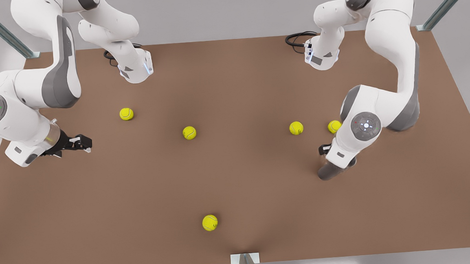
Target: Put the tennis tube upright
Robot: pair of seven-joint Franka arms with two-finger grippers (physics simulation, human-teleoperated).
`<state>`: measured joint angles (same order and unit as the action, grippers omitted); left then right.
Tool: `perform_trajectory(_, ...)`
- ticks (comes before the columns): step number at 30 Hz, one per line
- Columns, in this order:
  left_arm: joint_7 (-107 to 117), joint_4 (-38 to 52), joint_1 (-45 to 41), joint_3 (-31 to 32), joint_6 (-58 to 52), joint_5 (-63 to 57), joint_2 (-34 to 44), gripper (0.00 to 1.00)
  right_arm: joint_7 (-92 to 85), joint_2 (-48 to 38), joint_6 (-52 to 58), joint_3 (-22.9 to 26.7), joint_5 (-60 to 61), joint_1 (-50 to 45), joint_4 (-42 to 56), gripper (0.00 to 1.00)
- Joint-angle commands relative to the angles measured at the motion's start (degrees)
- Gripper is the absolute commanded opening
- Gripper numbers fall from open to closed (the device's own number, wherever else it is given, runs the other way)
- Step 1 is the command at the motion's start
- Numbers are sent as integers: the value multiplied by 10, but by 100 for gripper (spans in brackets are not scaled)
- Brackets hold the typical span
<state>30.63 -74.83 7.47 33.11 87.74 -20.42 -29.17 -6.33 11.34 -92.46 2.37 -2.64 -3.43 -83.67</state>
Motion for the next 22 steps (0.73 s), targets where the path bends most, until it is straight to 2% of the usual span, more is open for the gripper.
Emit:
perform_trajectory(1, 0, 10, 1, 4, -13, -10, 0, 99, 0, 0, 0, 0, 0, 0, 0, 100)
perform_trajectory(3, -1, 45, 0, 25, -69, -9, 0, 99, 0, 0, 0, 0, 0, 0, 0, 100)
perform_trajectory(7, -6, 46, -1, 27, -115, -10, 35, 99, -1, -1, 1, 0, 0, 1, 0, 100)
perform_trajectory(8, -93, 78, -134, -148, -152, 8, 56, 99, -4, -1, 1, 0, 0, 1, 0, 100)
perform_trajectory(9, -182, 78, -188, -297, -159, 139, 82, 99, -4, -1, 1, 0, 0, 1, 0, 100)
perform_trajectory(10, -294, 52, -159, -304, -151, 201, 128, 99, -4, -1, 1, 0, 0, 1, 0, 100)
perform_trajectory(11, -308, 29, -151, -305, -134, 213, 166, 99, -4, 0, 1, 0, 0, 1, 0, 100)
perform_trajectory(14, -308, -175, -161, -320, 12, 209, 316, 99, -4, -1, 0, 0, 0, 1, 0, 100)
perform_trajectory(22, -310, -181, -158, -303, -1, 206, 314, 99, -4, 2, 1, 0, 0, 1, 0, 100)
